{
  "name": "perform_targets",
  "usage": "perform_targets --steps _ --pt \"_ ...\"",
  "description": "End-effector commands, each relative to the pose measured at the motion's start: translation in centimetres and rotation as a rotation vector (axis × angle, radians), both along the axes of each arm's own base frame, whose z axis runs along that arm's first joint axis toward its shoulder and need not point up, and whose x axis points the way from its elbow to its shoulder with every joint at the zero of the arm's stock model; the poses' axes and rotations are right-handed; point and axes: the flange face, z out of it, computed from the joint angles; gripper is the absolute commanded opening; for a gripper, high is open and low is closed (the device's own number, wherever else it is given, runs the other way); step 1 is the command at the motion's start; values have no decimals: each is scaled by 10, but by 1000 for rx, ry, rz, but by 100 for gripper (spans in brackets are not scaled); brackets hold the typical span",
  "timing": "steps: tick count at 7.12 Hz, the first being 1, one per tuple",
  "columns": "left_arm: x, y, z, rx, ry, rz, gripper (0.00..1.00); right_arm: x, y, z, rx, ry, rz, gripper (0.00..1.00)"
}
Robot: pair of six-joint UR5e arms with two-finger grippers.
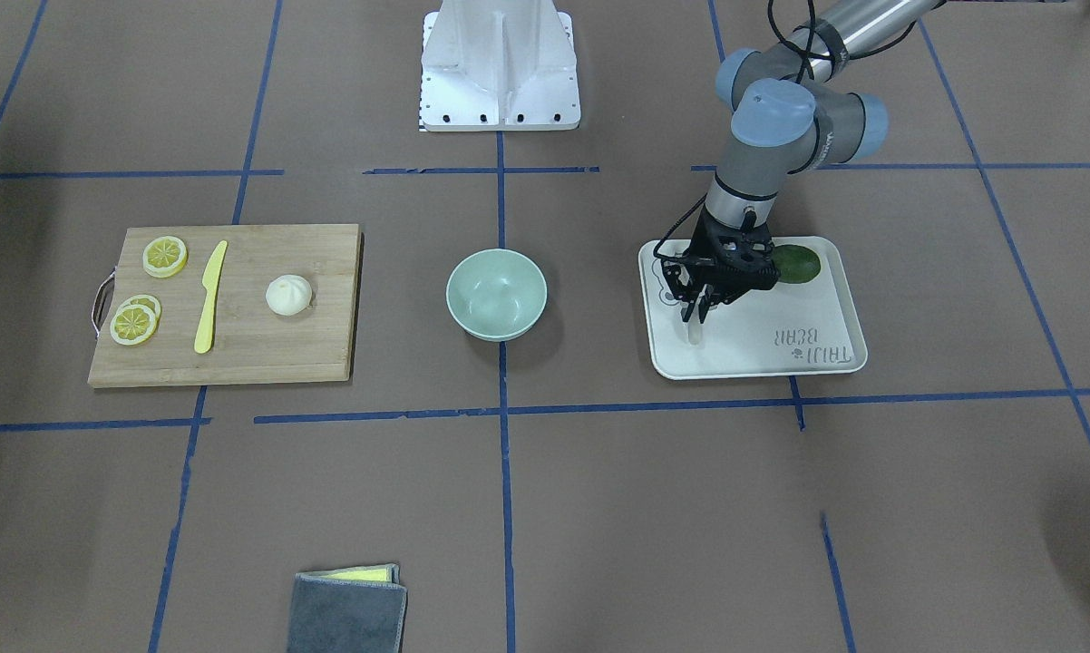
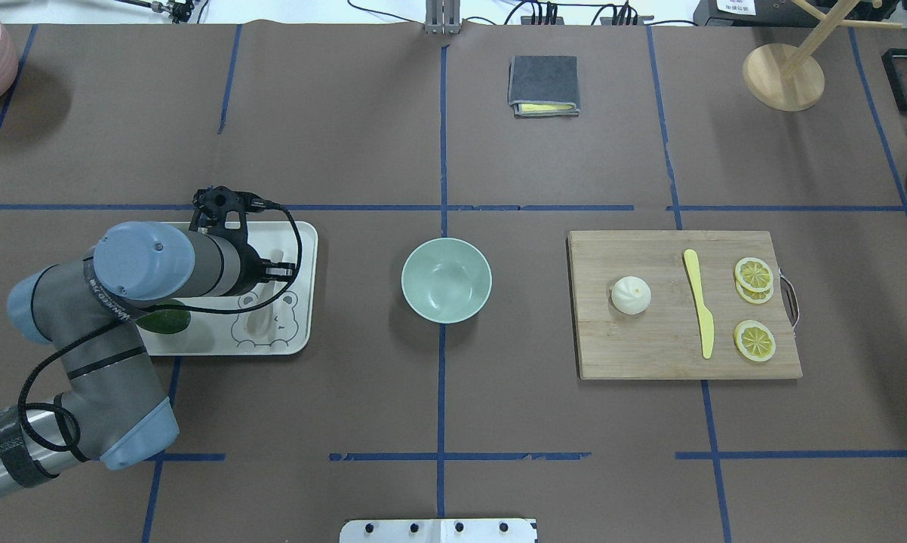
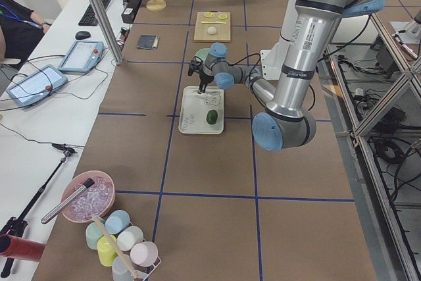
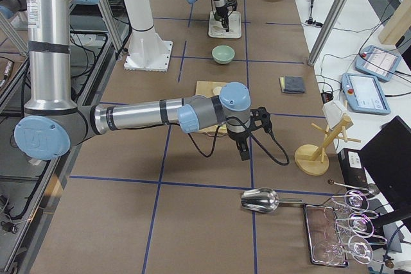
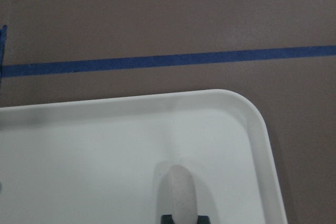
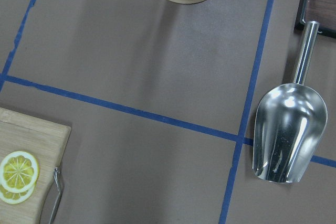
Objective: Put spoon and bun in bowl
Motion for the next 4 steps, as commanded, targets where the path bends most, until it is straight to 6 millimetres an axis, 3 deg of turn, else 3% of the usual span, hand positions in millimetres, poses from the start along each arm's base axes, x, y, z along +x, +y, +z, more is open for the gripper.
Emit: perform_targets --steps 1,3,4 --pt "13 -9 -77 -189 138 -167 0 0 0 0 1 0 0 100" --pt "31 -25 -135 -393 315 -398 0 0 0 0 0 0 1 100" --pt "60 -30 -146 -452 340 -475 0 0 0 0 1 0 0 100"
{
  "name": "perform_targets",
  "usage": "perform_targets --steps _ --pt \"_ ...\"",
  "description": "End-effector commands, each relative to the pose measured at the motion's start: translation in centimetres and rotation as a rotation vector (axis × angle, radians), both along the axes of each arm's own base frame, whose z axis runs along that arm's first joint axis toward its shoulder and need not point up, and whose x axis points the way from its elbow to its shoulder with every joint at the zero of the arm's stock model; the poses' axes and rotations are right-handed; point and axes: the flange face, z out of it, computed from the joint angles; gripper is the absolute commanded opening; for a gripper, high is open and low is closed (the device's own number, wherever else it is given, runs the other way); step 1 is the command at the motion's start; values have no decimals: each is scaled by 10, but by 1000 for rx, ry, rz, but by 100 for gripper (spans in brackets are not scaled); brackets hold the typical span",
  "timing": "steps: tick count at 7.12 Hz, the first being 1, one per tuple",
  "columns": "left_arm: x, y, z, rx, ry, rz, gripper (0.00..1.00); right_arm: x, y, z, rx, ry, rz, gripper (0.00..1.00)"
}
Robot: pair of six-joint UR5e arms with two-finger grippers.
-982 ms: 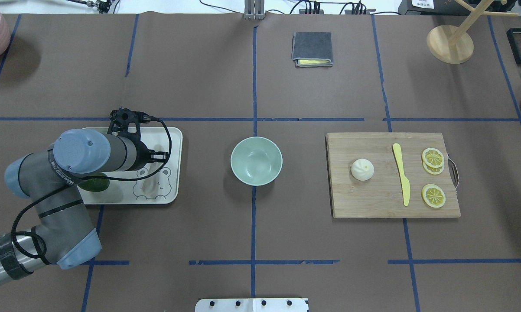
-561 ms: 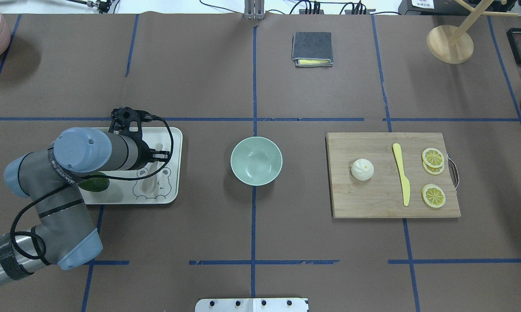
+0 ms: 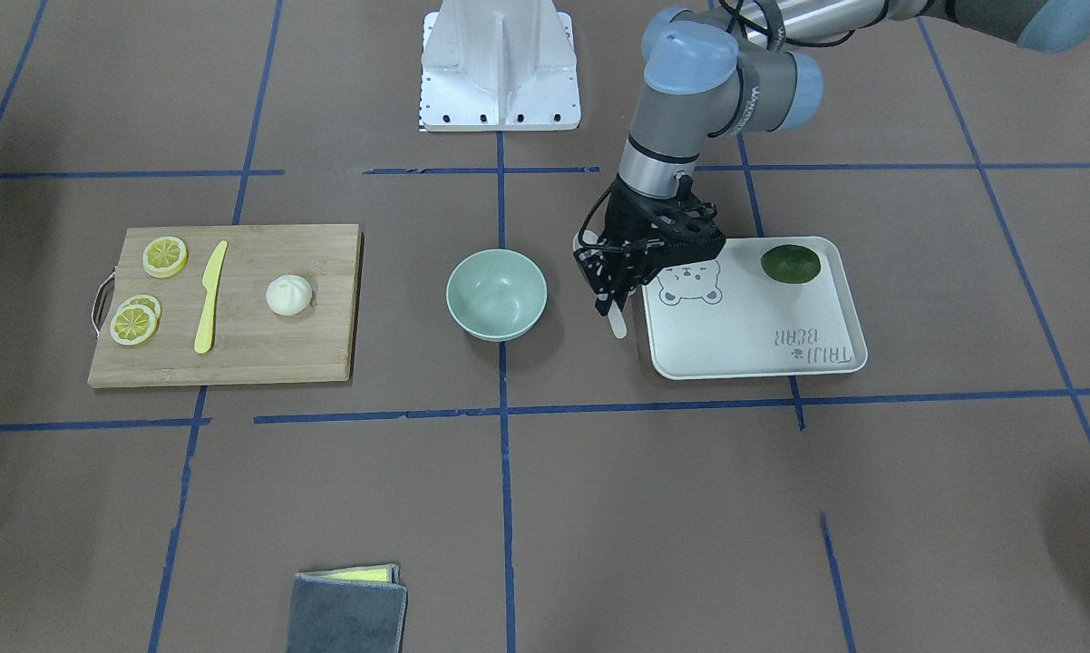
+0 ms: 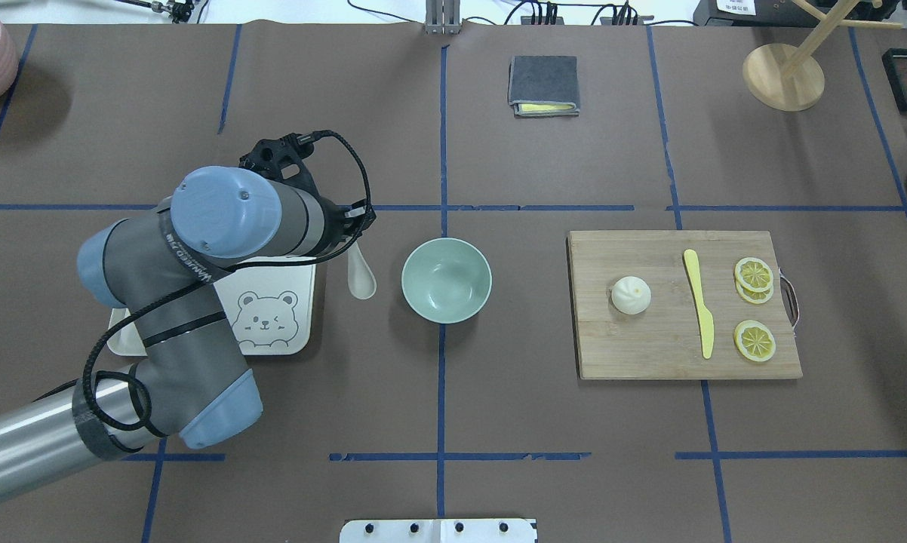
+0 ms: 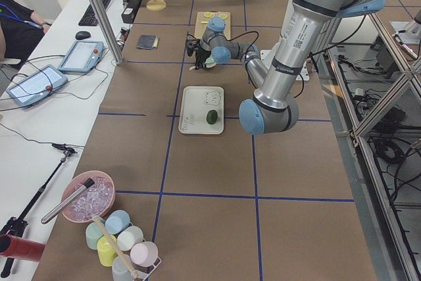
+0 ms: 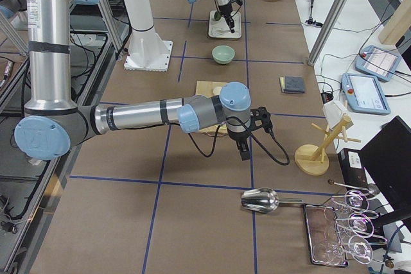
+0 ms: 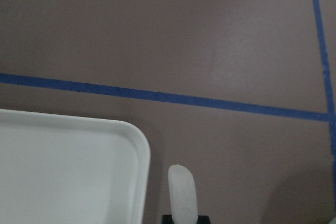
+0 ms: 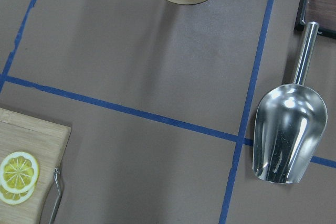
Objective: Put spoon and bun in bowl
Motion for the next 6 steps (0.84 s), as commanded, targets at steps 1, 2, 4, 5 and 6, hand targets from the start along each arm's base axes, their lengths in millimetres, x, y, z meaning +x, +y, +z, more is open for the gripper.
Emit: perform_targets --steps 1,2,4,5,6 --pt "55 3 -29 -115 63 -140 0 0 0 0 0 0 0 100" --pt "74 0 -22 -129 37 -169 0 0 0 0 0 0 0 100" --pt "85 10 -29 -122 41 -152 10 0 0 0 0 0 0 100" --pt "87 13 -37 -112 49 -142 21 0 0 2 -3 0 0 100" --pt "93 22 -41 -103 50 -124 37 0 0 3 -6 0 0 100"
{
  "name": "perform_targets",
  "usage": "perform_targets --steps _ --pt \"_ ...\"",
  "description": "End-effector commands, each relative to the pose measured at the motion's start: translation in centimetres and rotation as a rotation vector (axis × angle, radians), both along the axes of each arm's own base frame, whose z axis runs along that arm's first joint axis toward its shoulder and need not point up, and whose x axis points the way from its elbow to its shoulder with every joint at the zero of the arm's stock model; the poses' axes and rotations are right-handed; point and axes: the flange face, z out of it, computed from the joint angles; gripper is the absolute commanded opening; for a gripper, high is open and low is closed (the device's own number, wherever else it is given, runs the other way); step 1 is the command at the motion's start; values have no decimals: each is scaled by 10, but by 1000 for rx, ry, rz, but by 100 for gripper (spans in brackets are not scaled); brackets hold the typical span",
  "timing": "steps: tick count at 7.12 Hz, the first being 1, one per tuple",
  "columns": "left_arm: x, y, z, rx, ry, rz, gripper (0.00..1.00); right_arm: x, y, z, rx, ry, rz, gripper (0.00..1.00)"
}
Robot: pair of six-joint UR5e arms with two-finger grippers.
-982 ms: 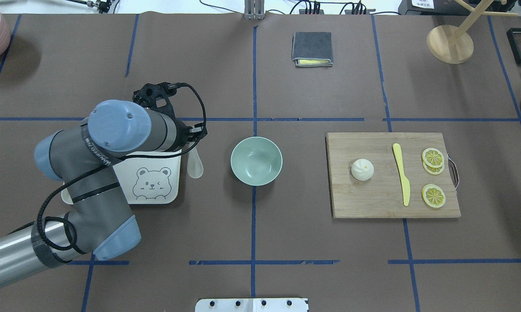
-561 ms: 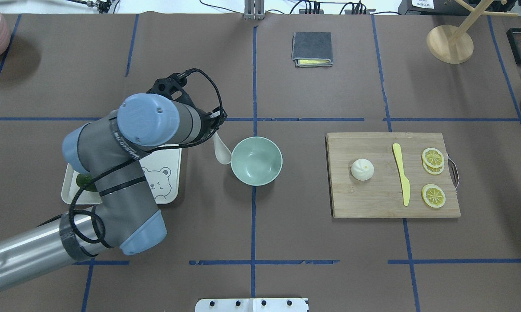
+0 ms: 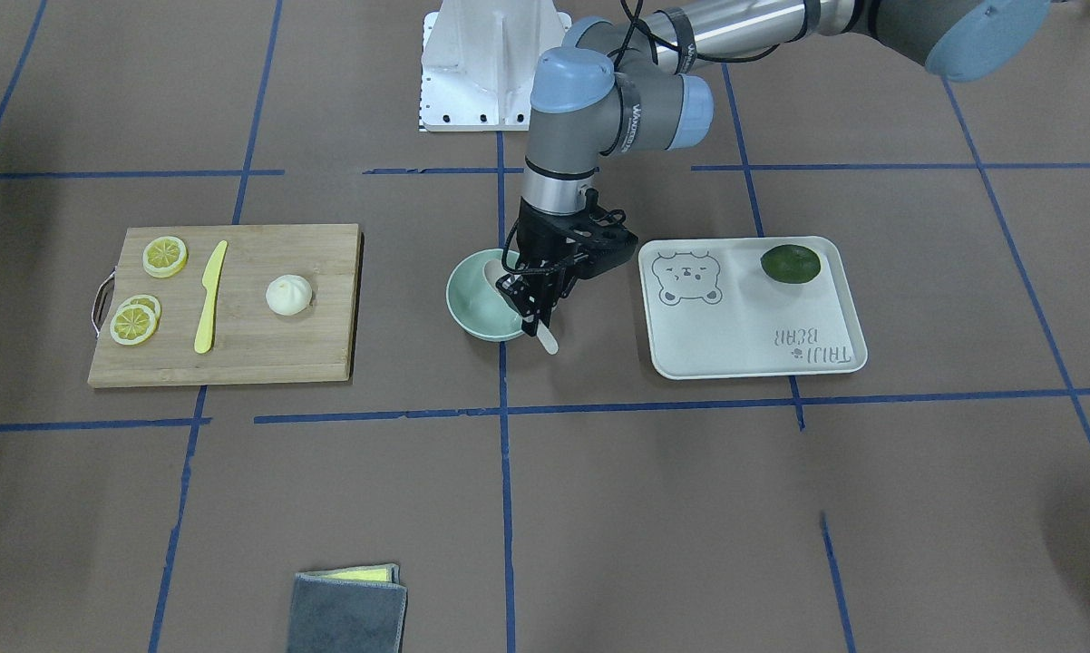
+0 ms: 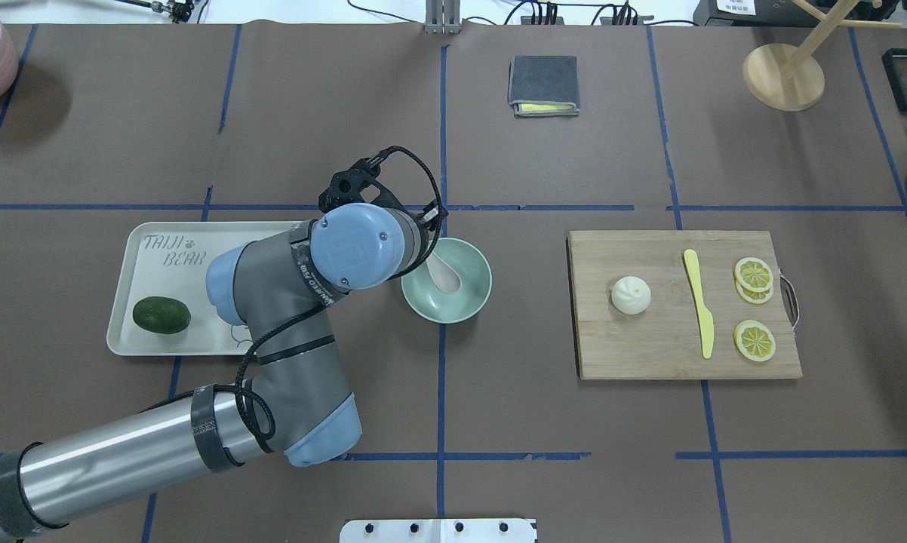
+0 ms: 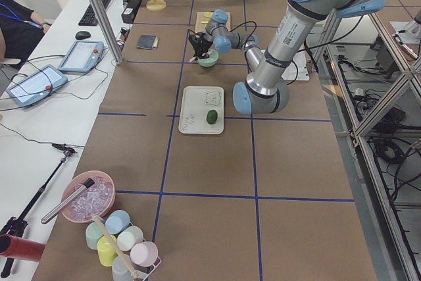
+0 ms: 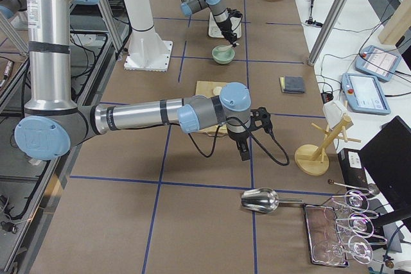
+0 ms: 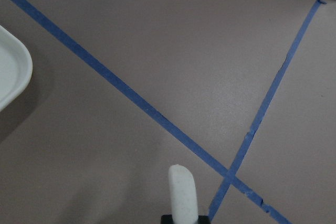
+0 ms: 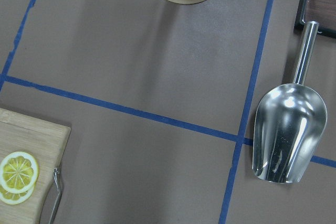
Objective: Put spoon and bun in bowl
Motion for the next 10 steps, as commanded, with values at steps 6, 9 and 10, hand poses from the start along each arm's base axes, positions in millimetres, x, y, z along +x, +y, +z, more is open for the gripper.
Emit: perform_targets --steps 6,9,10 --pt "-93 23 47 517 -320 443 100 -22 -10 -27 48 -22 -42 100" --pt "-288 -61 127 736 -574 751 100 -98 -16 -107 117 -76 -119 100" --pt "-369 -89 186 723 -585 839 100 -115 -4 -136 91 -126 -106 100"
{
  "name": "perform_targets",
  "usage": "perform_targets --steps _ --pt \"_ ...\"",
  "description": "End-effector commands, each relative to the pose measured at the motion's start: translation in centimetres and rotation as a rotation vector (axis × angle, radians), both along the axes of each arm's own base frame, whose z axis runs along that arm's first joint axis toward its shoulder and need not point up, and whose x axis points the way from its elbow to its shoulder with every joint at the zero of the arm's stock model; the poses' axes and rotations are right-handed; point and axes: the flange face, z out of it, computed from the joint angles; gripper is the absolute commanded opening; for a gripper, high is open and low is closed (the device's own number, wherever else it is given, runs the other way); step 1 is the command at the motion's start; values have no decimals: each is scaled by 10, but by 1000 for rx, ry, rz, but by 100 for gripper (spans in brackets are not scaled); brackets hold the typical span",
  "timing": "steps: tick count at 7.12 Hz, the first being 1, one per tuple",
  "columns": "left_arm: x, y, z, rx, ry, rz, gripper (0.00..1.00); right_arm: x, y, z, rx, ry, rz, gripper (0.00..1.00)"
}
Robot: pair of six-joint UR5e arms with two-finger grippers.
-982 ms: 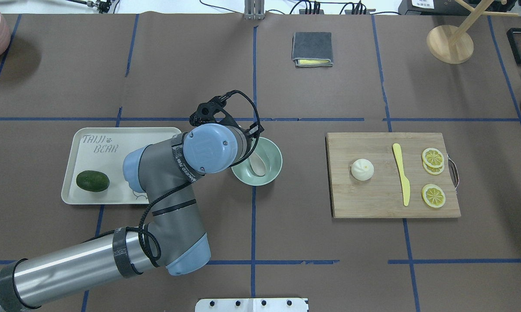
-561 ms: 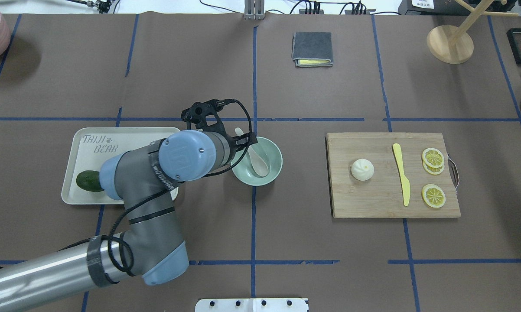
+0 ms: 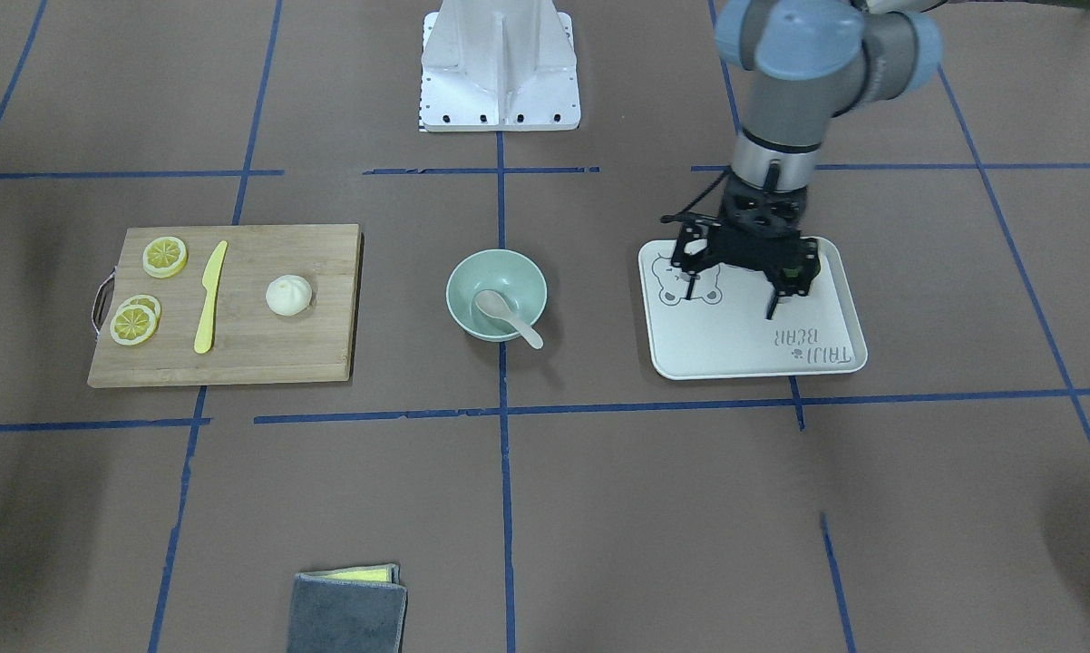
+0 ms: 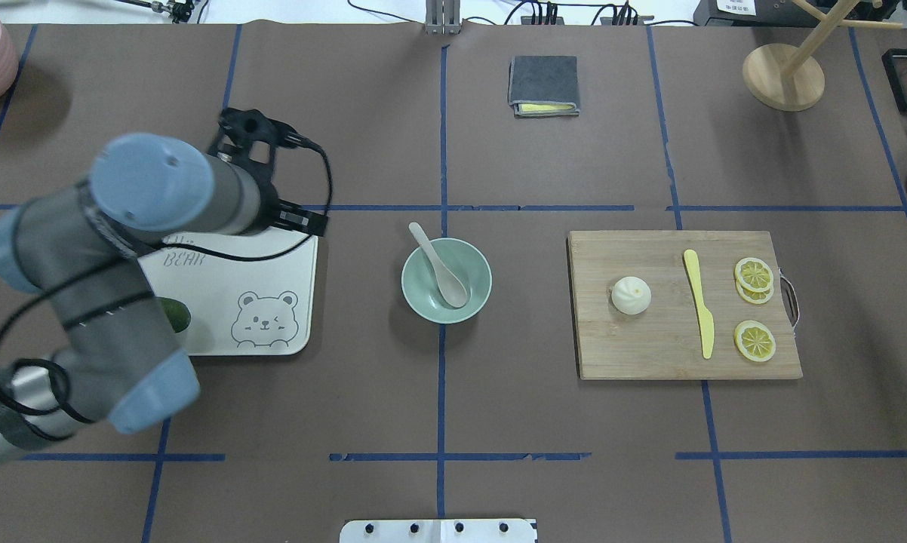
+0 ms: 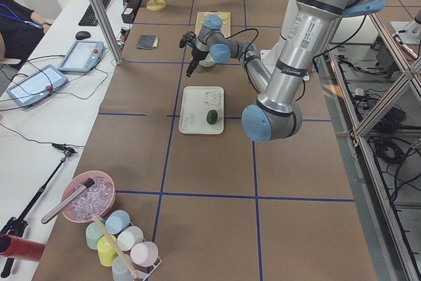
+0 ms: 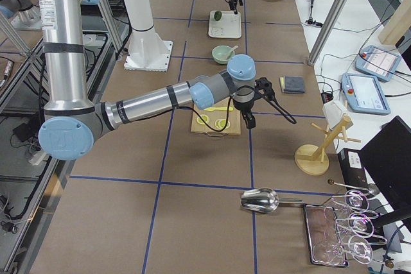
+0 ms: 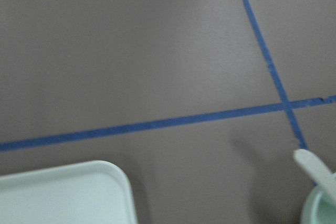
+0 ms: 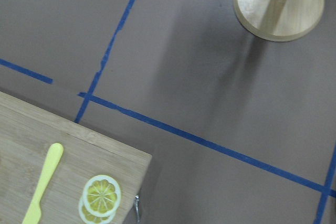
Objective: Put spoon and bun in bowl
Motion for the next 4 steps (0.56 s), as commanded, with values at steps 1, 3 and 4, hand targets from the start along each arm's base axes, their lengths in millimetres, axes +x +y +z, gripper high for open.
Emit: perform_targets --steps 1,3,4 --pt "-176 -56 115 1 -99 140 100 -60 28 -65 -55 -81 -12 100" --pt "-278 -62 214 -161 -115 94 100 -125 64 -110 -125 -92 15 100" --pt "-324 -60 251 -277 -134 65 100 -156 80 -114 -174 -88 2 100"
